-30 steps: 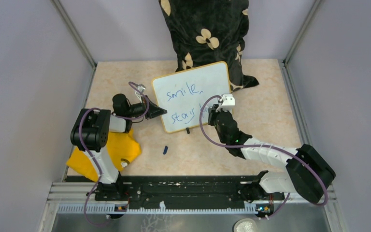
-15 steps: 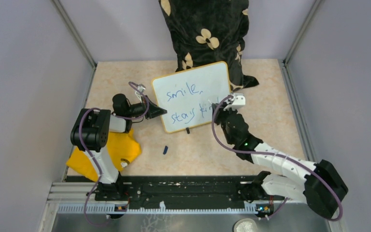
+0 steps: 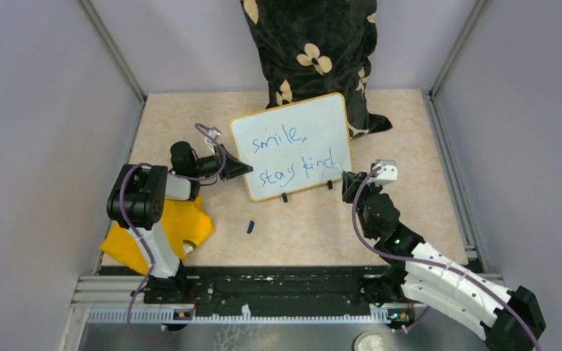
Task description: Write a sentence on the whiteboard
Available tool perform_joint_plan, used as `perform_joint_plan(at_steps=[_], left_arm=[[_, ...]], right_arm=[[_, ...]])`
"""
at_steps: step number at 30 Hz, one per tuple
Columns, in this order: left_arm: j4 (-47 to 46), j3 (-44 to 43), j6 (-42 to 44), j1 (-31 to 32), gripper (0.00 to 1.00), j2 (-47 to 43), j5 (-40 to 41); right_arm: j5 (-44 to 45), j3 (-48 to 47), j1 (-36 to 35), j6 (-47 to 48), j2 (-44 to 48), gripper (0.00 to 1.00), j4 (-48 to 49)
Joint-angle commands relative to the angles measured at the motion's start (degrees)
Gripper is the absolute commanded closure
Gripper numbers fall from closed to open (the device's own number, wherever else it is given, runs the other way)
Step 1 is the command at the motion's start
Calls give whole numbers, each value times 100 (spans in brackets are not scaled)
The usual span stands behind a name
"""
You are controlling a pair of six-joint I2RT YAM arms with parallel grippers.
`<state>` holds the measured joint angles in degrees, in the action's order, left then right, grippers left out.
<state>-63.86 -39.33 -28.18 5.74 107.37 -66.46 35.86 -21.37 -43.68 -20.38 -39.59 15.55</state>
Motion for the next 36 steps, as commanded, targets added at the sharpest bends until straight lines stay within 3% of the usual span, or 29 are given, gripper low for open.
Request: perform_joint_plan(at_steps=[1, 15, 36], left_arm=[[567, 34, 489, 68, 100, 258, 412], [573, 34, 481, 68, 100, 257, 436], [575, 26, 472, 68, 100, 267, 439]], right_arm=[[206, 290, 41, -378, 399, 100, -453], [93, 377, 417, -866, 166, 100, -226], [-299, 156, 834, -1249, -950, 100, 799]])
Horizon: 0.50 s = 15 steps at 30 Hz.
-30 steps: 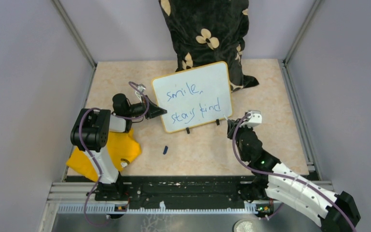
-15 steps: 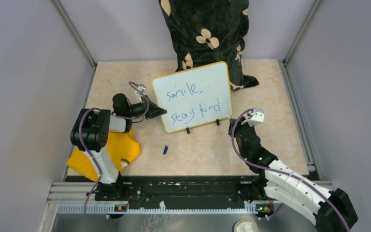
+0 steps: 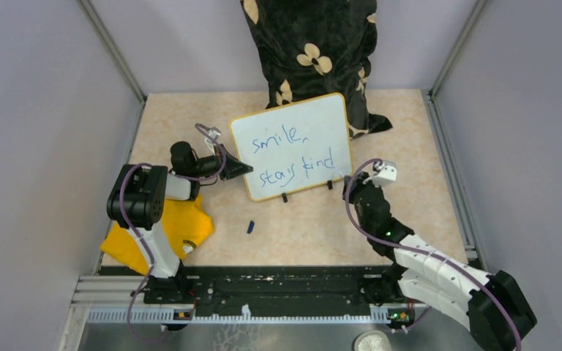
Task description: Write a sentence on the whiteboard
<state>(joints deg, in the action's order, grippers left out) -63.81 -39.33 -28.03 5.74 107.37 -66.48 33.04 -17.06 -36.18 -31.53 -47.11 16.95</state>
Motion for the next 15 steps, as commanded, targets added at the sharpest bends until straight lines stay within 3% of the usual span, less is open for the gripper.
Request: perform_joint_plan(at_steps=[1, 7, 15], left_arm=[[567, 24, 457, 68, 100, 267, 443], [582, 14, 465, 68, 100, 275, 443], [583, 26, 474, 68, 100, 267, 450]], right_arm=[[2, -272, 83, -163, -283, 100, 767], [100, -282, 91, -220, -608, 100, 1333], [-30, -335, 324, -570, -779, 100, 1345]])
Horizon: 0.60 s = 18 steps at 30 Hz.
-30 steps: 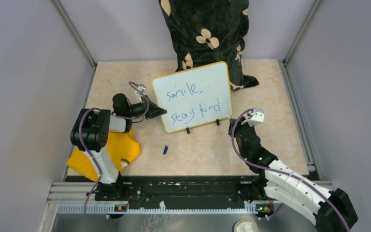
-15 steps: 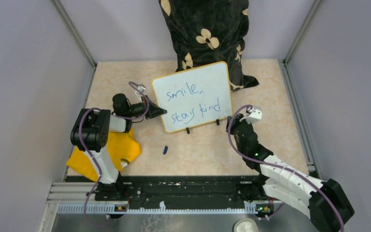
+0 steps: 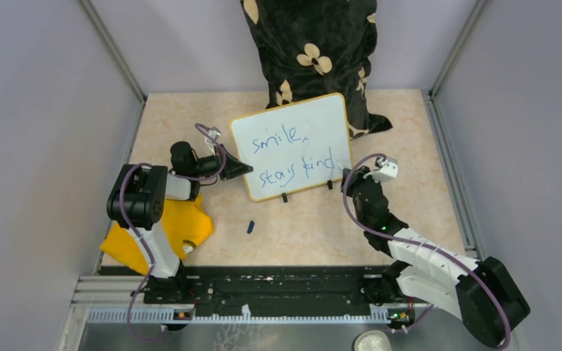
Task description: Write a sentence on the whiteboard
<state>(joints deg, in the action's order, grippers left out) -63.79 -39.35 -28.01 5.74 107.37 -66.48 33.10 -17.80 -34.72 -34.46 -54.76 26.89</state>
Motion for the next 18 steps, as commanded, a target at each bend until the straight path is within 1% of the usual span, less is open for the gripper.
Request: perform_joint_plan(at_steps=[1, 9, 18], left_arm=[[575, 32, 472, 68, 100, 267, 450], [587, 20, 463, 68, 100, 275, 440], [587, 32, 482, 68, 100, 275, 438]], right_arm=[[-53, -247, 204, -313, 8, 100, 351], [-334, -100, 473, -620, 9, 100, 342], [-585, -125, 529, -759, -236, 100, 444]])
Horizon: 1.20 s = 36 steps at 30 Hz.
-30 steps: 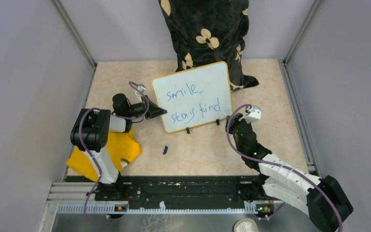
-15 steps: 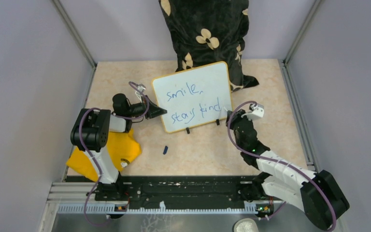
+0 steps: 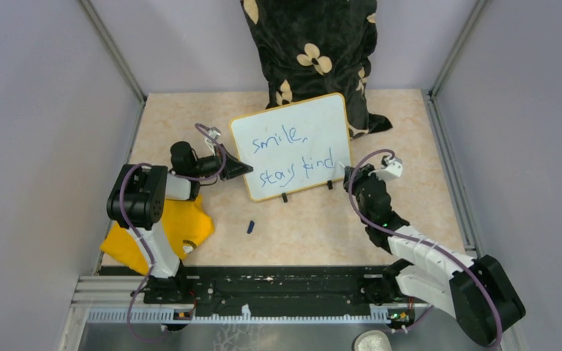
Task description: Write a sentence on the whiteboard
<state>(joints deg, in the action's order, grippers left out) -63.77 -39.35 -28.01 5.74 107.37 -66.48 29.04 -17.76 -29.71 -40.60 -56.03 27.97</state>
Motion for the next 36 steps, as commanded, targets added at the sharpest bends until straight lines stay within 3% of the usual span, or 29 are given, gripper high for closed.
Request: perform_joint_plan(at_steps=[1, 36], left_arm=[[584, 28, 481, 68, 100, 275, 447], [611, 10, 464, 68, 100, 308, 449]], right_arm=[[-177, -123, 29, -149, -118, 100, 349], [-136, 257, 33, -89, 128, 100, 182]])
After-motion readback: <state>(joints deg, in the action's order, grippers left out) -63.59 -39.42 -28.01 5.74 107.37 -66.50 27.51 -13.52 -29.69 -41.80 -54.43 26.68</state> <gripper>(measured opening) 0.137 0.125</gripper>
